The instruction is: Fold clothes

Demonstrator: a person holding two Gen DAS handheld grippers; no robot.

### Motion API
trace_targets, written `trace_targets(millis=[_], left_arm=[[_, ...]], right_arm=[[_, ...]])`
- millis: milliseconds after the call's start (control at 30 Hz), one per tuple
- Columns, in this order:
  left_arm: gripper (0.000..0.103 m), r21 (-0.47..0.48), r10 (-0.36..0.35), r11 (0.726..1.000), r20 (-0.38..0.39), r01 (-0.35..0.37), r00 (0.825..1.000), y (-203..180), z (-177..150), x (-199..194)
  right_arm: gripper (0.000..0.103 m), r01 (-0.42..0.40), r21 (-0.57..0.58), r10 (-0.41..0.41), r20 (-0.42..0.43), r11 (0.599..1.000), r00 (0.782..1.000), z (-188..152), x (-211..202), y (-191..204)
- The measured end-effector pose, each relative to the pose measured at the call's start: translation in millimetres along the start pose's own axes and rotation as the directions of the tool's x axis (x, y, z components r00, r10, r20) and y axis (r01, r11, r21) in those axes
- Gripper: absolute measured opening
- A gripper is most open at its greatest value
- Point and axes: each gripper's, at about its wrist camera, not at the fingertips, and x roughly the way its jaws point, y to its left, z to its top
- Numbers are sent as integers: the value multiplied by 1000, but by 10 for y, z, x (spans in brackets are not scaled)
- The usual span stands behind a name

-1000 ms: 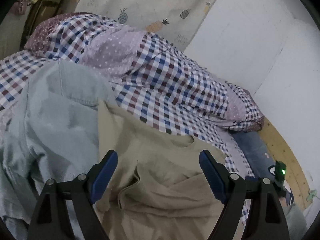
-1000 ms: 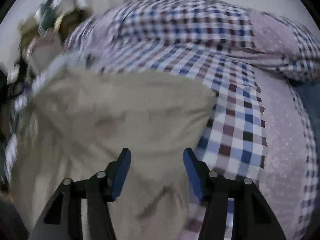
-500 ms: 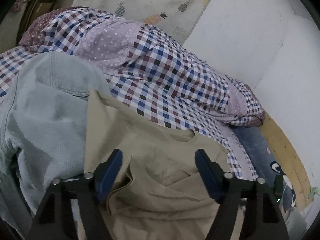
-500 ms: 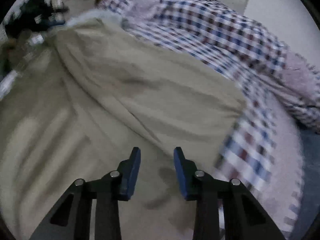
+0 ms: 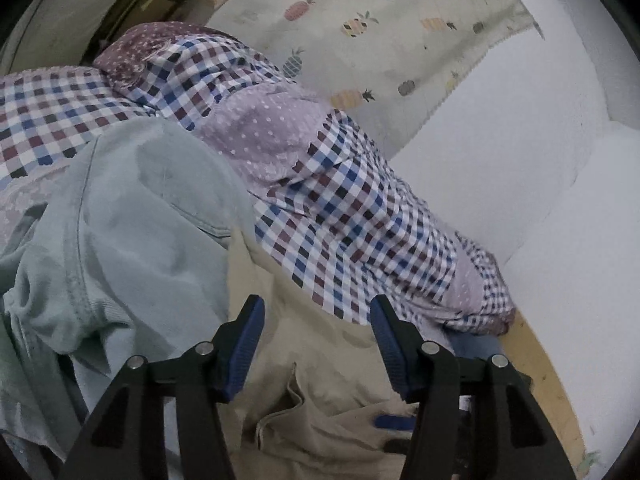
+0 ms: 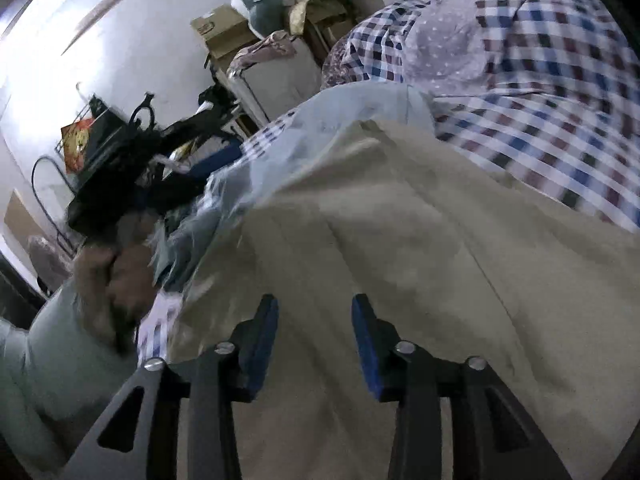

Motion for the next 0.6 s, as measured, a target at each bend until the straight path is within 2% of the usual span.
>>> trace_targets(millis=[167,233,333,400,533,600], left_arm=[[59,-16,-9,1000,-5,9,1000,83,9,-20],[59,-23,-9,1000,-8,9,1000,115,14,-29],[59,-33,-14,999,-6,14,1000,159,31,-72],[59,-40,-16,999,-3,16,1000,174,39,-115],[59,-39,-14,999,-7,14,1000,157,46,-190],[59,-22,-6,1000,-17,6,1000,104,33,-239]], right_arm=[[45,42,-26,-43,-19,999,999,262,424,34],[41,-2,-58,1,-18,998,1000,291,451,118],[29,-56,-151,48,-54,987,997,182,363,375],[26,-78,-204,63,-81,976,995,101,312,538],[26,-29,-310,-16,-140,950,990,-204,190,912],[27,-35,-352,-31,-180,935,983,-374,139,1089]])
